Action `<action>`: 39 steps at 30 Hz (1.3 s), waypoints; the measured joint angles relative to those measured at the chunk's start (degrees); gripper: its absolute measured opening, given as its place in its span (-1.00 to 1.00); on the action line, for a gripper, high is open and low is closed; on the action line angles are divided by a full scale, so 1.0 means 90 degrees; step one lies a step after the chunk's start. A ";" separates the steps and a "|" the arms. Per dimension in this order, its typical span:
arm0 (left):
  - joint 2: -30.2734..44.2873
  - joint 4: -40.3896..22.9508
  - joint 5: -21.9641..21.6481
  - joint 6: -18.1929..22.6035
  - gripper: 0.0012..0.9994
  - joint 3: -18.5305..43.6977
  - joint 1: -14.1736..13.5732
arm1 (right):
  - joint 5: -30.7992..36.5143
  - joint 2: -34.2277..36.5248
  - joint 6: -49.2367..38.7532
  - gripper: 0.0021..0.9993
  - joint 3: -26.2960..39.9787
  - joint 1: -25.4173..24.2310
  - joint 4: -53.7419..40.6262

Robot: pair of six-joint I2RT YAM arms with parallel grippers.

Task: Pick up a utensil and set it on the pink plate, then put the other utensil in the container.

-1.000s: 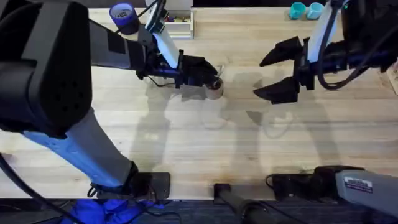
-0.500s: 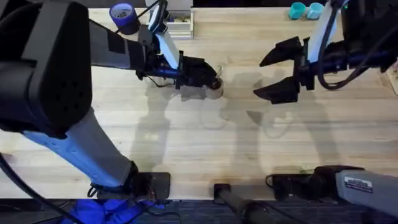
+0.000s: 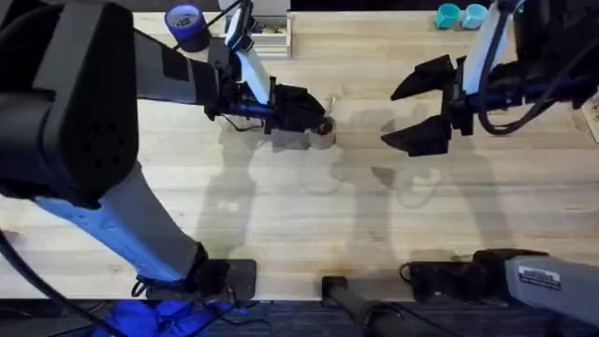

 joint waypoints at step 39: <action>-0.0113 0.0362 -0.0103 -0.1443 0.98 0.0518 0.0542 | 0.0063 0.0000 0.0000 0.99 0.0000 -0.0002 -0.0025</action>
